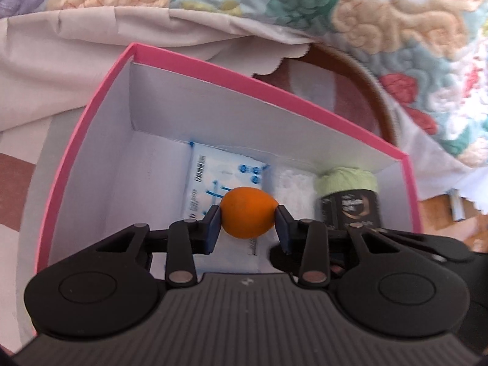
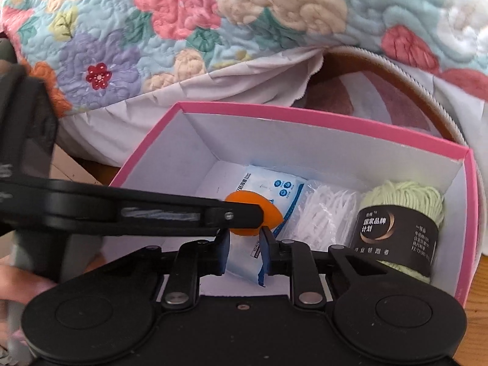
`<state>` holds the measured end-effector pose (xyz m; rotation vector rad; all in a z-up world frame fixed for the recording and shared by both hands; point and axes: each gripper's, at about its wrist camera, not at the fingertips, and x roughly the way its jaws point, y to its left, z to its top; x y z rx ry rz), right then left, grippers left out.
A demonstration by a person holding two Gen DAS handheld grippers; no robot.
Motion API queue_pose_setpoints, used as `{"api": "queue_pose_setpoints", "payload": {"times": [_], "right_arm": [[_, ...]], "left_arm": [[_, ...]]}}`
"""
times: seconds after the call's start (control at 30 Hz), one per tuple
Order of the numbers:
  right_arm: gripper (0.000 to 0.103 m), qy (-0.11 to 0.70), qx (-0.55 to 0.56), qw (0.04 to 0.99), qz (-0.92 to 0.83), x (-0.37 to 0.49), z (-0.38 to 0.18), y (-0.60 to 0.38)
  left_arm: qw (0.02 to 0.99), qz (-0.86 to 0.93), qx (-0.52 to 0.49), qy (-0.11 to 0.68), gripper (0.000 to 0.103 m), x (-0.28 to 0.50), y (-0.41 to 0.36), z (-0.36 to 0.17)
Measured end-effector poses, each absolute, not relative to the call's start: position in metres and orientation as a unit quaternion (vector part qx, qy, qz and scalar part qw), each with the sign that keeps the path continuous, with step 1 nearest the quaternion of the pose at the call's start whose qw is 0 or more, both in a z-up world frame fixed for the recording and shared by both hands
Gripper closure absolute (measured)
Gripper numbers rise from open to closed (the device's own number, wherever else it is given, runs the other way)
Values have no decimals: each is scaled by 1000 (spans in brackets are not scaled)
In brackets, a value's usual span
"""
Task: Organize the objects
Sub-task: 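Lower the sponge onto the wet-wipes pack and open the left gripper, then withdraw the left gripper from the box toward the white tissue pack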
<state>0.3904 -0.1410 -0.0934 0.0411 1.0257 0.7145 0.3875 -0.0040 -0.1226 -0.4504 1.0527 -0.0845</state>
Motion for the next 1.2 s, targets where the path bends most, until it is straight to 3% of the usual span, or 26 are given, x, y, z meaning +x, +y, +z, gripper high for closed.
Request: {"api": "queue_pose_setpoints", "payload": {"times": [0.27,0.53,1.2], "right_arm": [[75,461,7,817,347,376,-82,-151],[70,457,-12,823,338,374,-81,-151],[67,448,-65,827,333,347,-88,-128]], "left_arm": [[845,-20,-227,484,66,399,0,-125],[837,9,-181,516,36,404,-11,-117],[841,-5,-149,520,33,356,3,-85]]}}
